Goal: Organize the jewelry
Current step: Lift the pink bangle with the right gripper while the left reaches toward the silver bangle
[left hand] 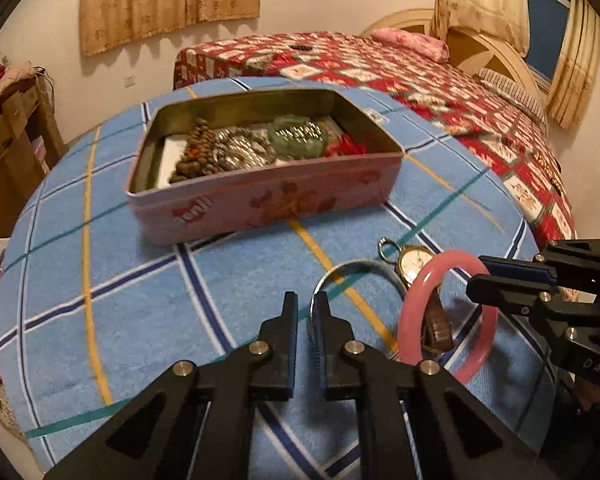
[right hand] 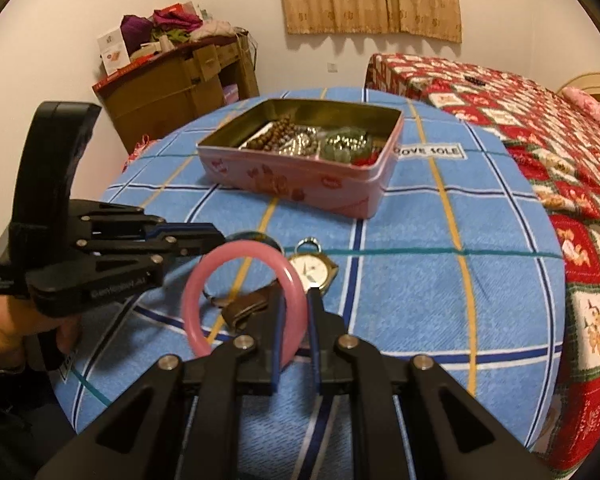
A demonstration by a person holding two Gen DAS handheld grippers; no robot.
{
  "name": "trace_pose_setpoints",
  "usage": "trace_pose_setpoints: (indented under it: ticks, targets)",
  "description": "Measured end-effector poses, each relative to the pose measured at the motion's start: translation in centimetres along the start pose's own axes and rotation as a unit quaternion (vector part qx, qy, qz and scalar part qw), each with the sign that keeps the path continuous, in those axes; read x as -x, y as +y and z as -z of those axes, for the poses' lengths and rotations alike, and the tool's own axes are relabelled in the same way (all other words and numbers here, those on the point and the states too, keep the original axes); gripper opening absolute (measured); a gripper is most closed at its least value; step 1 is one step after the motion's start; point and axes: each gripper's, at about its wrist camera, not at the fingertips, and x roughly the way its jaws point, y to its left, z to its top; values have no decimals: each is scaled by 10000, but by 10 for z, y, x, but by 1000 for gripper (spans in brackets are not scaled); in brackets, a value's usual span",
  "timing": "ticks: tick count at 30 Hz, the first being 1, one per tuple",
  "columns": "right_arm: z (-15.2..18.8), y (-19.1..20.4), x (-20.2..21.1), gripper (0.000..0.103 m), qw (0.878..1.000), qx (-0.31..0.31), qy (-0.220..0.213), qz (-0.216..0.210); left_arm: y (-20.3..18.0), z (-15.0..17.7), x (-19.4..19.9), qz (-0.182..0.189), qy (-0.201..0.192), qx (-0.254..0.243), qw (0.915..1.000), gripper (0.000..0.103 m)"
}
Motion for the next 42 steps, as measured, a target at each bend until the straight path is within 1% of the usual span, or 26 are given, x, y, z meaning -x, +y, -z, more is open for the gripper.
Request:
trace_pose_setpoints:
  ticks: [3,8,9,12,13,15,16,17,20,24,27,31,33,34,35,36,37,38,42]
  targets:
    - [-1,0,0,13,10000,-18,3,-4,1,0,2,74,-39,25,10000,7]
    - [-5,-1,5,13,10000,-24,-74,-24,-4,4,-4,148,72,-20,9999,7]
    - [-5,-2,6,13,10000,-20,-86,-18,-5,4,-5,97,66,1,9999,7]
    - [-5,-5,6,13,9999,-52,-104,3,-4,3,-6,173,53,113,9998,9]
    - [-4,-7,6,13,9999,-76,-101,-3,-6,3,-7,131,60,81,9999,14]
    - [-3,-9,5,13,9999,-109,-98,-1,-10,4,-10,244,150,82,9996,44]
    - [-3,-11,6,13,9999,-120,-101,35,-10,5,-10,195,155,96,9996,62]
    - [-2,-12,6,13,9998,-146,-109,43,-11,5,-8,184,106,103,9997,66]
    - [-3,-19,8,13,9996,-241,-137,9,-9,4,-8,281,98,184,9994,67]
    - [-4,-22,10,13,9994,-278,-184,7,-13,3,-14,41,206,35,9998,67]
    - [-5,-23,12,13,9994,-277,-208,0,-14,1,-16,-63,239,51,9997,67]
    - [-5,-24,14,13,9992,-319,-241,-38,-24,3,-19,-331,293,-299,9986,67]
    - [-5,-25,15,13,9991,-342,-259,-66,-26,5,-17,-278,273,-344,9986,62]
    - [-5,-26,15,13,9989,-365,-269,-85,-26,5,-16,-255,260,-358,9987,50]
    - [-6,-27,15,13,9988,-396,-277,-114,-24,5,-14,-226,235,-353,9988,22]
    - [-7,-28,16,13,9986,-421,-289,-139,-23,4,-13,-239,247,-351,9988,16]
    - [-8,-28,17,13,9985,-422,-306,-146,-20,4,-13,-178,256,-317,9990,10]
    - [-9,-27,18,13,9985,-414,-334,-144,-15,4,-12,-108,255,-237,9993,5]
    - [-16,-26,22,13,9983,-384,-406,-169,-5,2,-4,-37,164,-94,9998,2]
